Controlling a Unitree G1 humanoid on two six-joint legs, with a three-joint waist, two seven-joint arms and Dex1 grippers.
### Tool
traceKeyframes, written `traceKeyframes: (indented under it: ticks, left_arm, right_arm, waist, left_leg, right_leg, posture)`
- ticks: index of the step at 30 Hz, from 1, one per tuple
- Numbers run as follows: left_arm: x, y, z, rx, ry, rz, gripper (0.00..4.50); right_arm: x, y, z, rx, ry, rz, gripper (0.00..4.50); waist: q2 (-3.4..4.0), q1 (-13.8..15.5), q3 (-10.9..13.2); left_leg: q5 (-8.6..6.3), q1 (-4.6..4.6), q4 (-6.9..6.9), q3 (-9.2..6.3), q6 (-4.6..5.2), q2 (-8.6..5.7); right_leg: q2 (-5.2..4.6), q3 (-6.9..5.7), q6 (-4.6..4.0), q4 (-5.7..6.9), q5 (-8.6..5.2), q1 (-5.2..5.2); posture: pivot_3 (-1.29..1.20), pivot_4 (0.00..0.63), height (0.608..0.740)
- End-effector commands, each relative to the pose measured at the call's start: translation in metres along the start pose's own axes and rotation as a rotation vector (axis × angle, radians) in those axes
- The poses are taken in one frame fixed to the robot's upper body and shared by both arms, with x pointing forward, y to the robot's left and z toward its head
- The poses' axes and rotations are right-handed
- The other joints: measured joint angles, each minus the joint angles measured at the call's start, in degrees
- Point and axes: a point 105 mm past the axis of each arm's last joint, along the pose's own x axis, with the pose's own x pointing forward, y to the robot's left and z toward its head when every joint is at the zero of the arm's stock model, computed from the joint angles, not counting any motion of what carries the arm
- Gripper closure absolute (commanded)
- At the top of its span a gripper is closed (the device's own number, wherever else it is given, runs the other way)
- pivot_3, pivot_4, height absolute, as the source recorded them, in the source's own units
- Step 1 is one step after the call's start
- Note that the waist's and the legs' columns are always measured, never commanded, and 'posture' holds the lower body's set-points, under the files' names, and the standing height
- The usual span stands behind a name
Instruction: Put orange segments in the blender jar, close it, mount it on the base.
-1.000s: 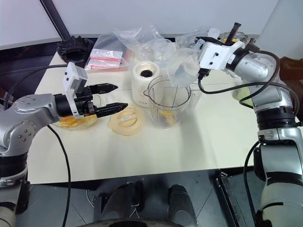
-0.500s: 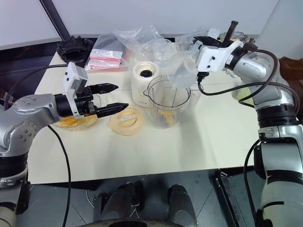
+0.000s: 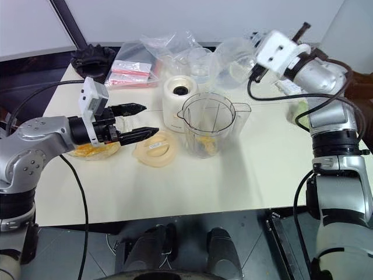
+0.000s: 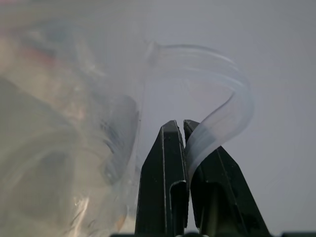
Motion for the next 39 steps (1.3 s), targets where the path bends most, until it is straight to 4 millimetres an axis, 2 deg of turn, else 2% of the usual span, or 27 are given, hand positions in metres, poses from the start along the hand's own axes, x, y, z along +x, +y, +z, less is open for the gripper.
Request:
traceKeyframes:
  ticks: [1, 3, 7, 10, 15, 21, 23, 26, 31, 39]
  left_arm:
    - [0.002, -0.013, 0.003, 0.021, -0.009, -0.054, 0.00]
    - [0.002, -0.015, 0.001, 0.018, 0.000, -0.064, 0.00]
    - [0.003, -0.014, -0.004, 0.006, 0.015, -0.058, 0.00]
    - [0.004, -0.016, -0.005, -0.008, 0.017, -0.067, 0.00]
    - [0.009, -0.017, -0.009, -0.016, 0.024, -0.079, 0.00]
    - [0.014, -0.017, -0.011, -0.018, 0.026, -0.078, 0.00]
    - [0.012, -0.019, -0.015, -0.022, 0.038, -0.088, 0.00]
    - [0.009, -0.021, -0.018, -0.041, 0.048, -0.092, 0.00]
    - [0.008, -0.030, -0.026, -0.061, 0.060, -0.098, 0.00]
    - [0.011, -0.033, -0.028, -0.077, 0.049, -0.089, 0.00]
  right_arm:
    - [-0.023, -0.041, -0.008, 0.327, 0.021, -0.260, 4.47]
    - [-0.037, -0.046, -0.019, 0.434, 0.069, -0.354, 4.47]
    - [-0.079, -0.045, -0.044, 0.465, 0.211, -0.493, 4.47]
    - [-0.106, -0.033, -0.058, 0.557, 0.275, -0.567, 4.47]
    - [-0.134, -0.003, -0.082, 0.682, 0.372, -0.654, 4.47]
    - [-0.148, 0.036, -0.106, 0.807, 0.486, -0.723, 4.47]
    - [-0.151, 0.054, -0.108, 0.824, 0.517, -0.697, 4.47]
    - [-0.155, 0.070, -0.109, 0.826, 0.544, -0.684, 4.47]
    - [-0.164, 0.088, -0.120, 0.807, 0.600, -0.716, 4.47]
    - [-0.182, 0.098, -0.144, 0.719, 0.672, -0.801, 4.47]
  waist:
    - [-0.01, 0.0, 0.0]
    - [-0.01, 0.2, 0.0]
    - [-0.01, 0.4, 0.0]
    - [0.00, 0.1, 0.0]
    - [0.03, -0.3, 0.0]
    - [0.03, -0.2, 0.0]
    - [0.02, -0.1, 0.0]
    - [0.03, -0.1, 0.0]
    - [0.03, -0.2, 0.0]
    - [0.03, -0.1, 0.0]
  left_leg:
    - [0.00, 0.00, 0.00, 0.00, 0.00, 0.00]
    - [0.00, 0.00, 0.01, -0.02, 0.00, 0.00]
    - [0.00, -0.01, -0.01, -0.05, 0.00, -0.01]
    - [0.00, 0.01, -0.01, -0.01, 0.00, -0.01]
    - [0.01, 0.08, 0.01, 0.02, 0.00, 0.04]
    - [0.03, 0.08, 0.07, 0.02, -0.02, 0.04]
    - [0.03, 0.08, 0.05, 0.01, -0.02, 0.04]
    - [0.03, 0.08, -0.02, 0.00, -0.02, 0.04]
    - [0.03, 0.08, 0.01, 0.02, -0.02, 0.04]
    - [0.04, 0.08, 0.02, 0.01, -0.04, 0.03]
  right_leg:
    - [0.00, 0.00, 0.00, 0.00, 0.00, 0.01]
    - [-0.02, 0.00, 0.02, 0.04, 0.01, 0.02]
    - [-0.03, -0.03, 0.00, 0.03, 0.00, 0.02]
    - [-0.03, -0.01, -0.02, 0.03, -0.01, 0.01]
    - [0.06, 0.03, 0.00, 0.11, 0.00, 0.01]
    - [0.08, 0.04, -0.07, 0.14, -0.04, 0.02]
    - [0.08, 0.04, -0.07, 0.13, -0.04, 0.02]
    - [0.08, 0.04, -0.04, 0.12, -0.03, 0.01]
    - [0.07, 0.05, -0.15, 0.12, -0.08, 0.00]
    - [0.07, 0.06, -0.18, 0.10, -0.10, 0.02]
  posture:
    - [0.00, 0.150, 0.740]
    - [0.00, 0.150, 0.740]
    - [0.00, 0.150, 0.740]
    - [0.00, 0.150, 0.740]
    - [0.00, 0.150, 0.740]
    - [0.00, 0.150, 0.740]
    - [0.00, 0.150, 0.740]
    - [0.00, 0.150, 0.740]
    - [0.00, 0.150, 0.740]
    - [0.00, 0.150, 0.740]
